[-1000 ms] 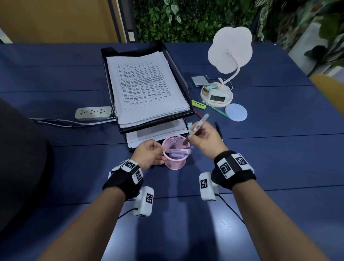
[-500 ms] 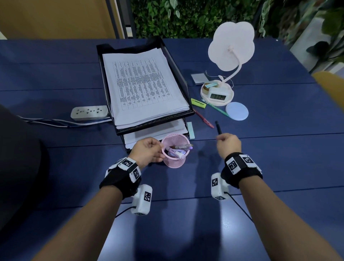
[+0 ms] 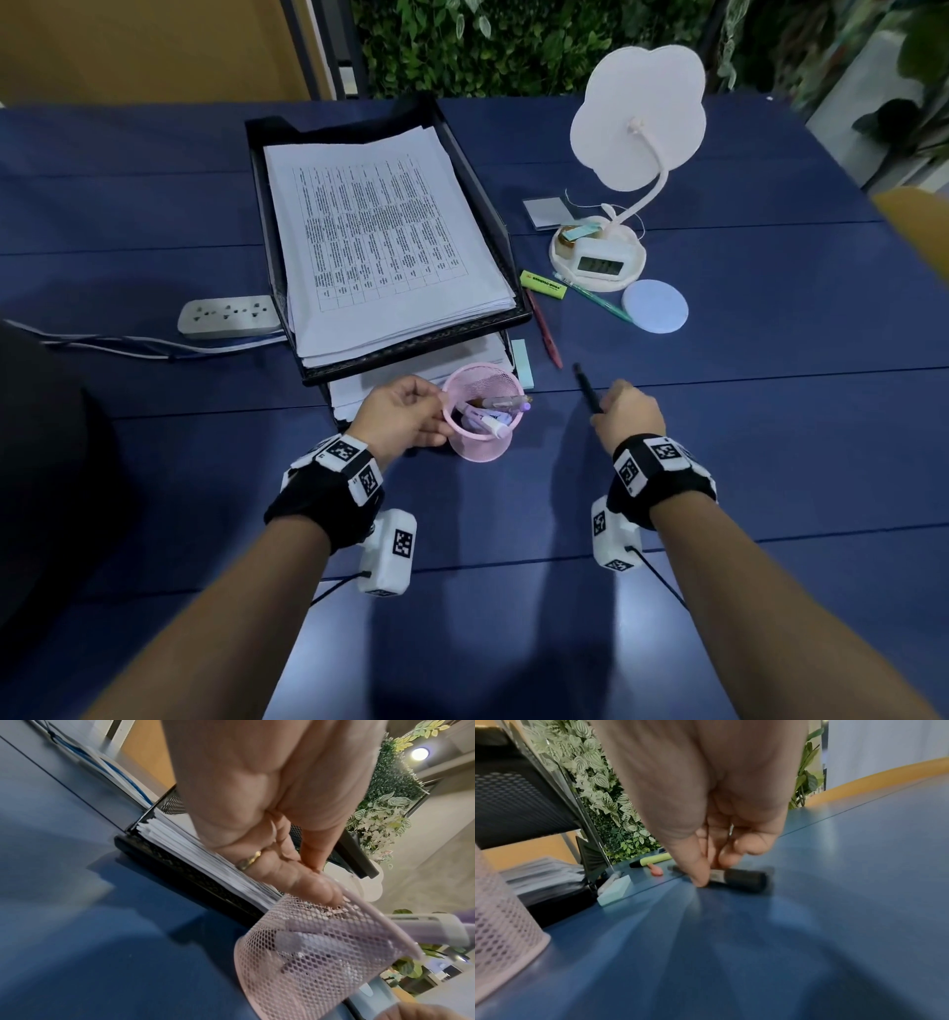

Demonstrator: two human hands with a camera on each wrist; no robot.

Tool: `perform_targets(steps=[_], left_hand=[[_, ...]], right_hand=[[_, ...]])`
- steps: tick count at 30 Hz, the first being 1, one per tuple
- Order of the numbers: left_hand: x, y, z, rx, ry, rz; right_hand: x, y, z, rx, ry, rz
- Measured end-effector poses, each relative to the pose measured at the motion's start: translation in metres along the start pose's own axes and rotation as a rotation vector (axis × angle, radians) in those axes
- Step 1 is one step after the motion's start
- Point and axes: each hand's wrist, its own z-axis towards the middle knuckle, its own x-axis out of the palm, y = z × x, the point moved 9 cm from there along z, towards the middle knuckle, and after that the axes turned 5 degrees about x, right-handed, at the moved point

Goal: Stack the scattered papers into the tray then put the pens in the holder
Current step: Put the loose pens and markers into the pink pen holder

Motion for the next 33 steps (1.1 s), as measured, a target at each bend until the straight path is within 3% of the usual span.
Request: perform_targets(steps=[3,6,9,12,15,20,23,25,28,30,33], left_hand=[[0.002,-0.001,0.0,-0.003,0.005,-0.003],[0.003,-0.002,0.0,0.0,0.001,-0.015],[0.003,-0.003,0.0,0.005,-0.001,-0.017],[0.004,-0.003,-0.002,0.003,-0.004,-0.029],[0.006,-0.005,-0.002,-0.001,-0.006,-0.043],[0.008,-0.005,-0.001,0.006,-0.003,-0.042],[0.005,-0.003,0.002,0.005,0.001,-0.042],[0.003,-0.002,0.005,0.005,0.003,-0.039],[0.002,-0.002,0.009,0.01,0.003,-0.028],[0.0,-0.001,0.011,0.013,0.003,-0.017],[-0.002,0.001,0.012,0.015,0.009,-0.017]], right_hand=[[-0.004,-0.003,-0.001,0.041,0.018,0.096],[-0.022,0.004,-0.007,0.023,-0.045,0.522],[-0.046,0.027,-0.026,-0.119,-0.085,0.992],[-0.062,0.058,-0.039,-0.282,-0.023,1.201],[-0.057,0.089,-0.046,-0.391,0.124,1.122],[-0.022,0.108,-0.051,-0.493,0.306,0.692],[-0.018,0.105,-0.045,-0.453,0.386,0.725],[-0.02,0.096,-0.032,-0.37,0.355,0.819],[-0.021,0.078,-0.003,-0.252,0.185,0.846],[-0.016,0.071,0.013,-0.218,0.098,0.729],[-0.009,0.077,0.025,-0.283,0.029,0.402]])
